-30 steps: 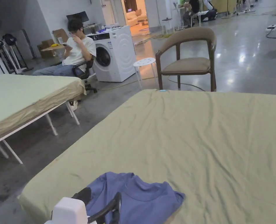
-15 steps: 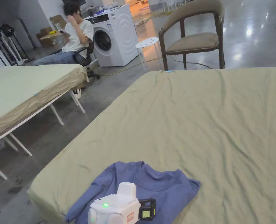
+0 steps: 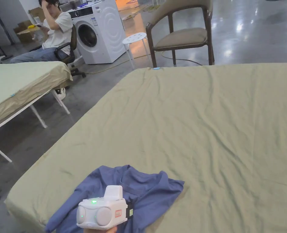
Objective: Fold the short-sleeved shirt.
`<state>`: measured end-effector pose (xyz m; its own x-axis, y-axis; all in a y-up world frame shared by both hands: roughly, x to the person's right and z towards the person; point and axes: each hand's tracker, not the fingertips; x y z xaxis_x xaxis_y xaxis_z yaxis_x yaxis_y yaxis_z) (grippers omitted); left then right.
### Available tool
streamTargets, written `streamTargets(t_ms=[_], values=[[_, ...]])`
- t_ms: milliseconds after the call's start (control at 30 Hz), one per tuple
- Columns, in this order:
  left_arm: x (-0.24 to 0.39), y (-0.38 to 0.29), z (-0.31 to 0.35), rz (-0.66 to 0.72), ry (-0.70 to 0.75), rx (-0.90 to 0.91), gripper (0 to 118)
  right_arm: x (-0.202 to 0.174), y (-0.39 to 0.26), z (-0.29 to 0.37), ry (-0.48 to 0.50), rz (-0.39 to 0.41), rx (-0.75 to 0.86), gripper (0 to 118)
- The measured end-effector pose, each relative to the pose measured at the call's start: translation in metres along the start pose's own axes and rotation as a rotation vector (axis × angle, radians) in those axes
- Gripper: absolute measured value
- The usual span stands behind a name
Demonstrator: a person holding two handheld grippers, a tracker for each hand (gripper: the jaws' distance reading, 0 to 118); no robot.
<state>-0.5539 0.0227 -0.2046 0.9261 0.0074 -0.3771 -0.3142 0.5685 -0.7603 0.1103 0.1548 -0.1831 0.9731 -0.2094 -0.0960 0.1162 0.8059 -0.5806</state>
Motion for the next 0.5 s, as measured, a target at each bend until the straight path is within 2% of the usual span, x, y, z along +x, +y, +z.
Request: streamTargets(t_ms=[67,200,300,500], values=[[-0.001,0.012,0.012,0.032,-0.003,0.011,0,0.002,0.001,0.004,0.006,-0.003,0.012,0],[0.011,0.054,0.068,0.097,-0.089,0.205,0,0.020,-0.005,0.011,0.014,-0.008,0.036,0],[0.045,0.088,0.101,0.132,-0.193,0.368,0,0.029,-0.009,0.019,0.014,-0.028,0.046,0],[0.196,0.132,0.116,-0.115,-0.393,0.413,0,0.053,-0.017,0.048,-0.030,-0.074,0.083,0]])
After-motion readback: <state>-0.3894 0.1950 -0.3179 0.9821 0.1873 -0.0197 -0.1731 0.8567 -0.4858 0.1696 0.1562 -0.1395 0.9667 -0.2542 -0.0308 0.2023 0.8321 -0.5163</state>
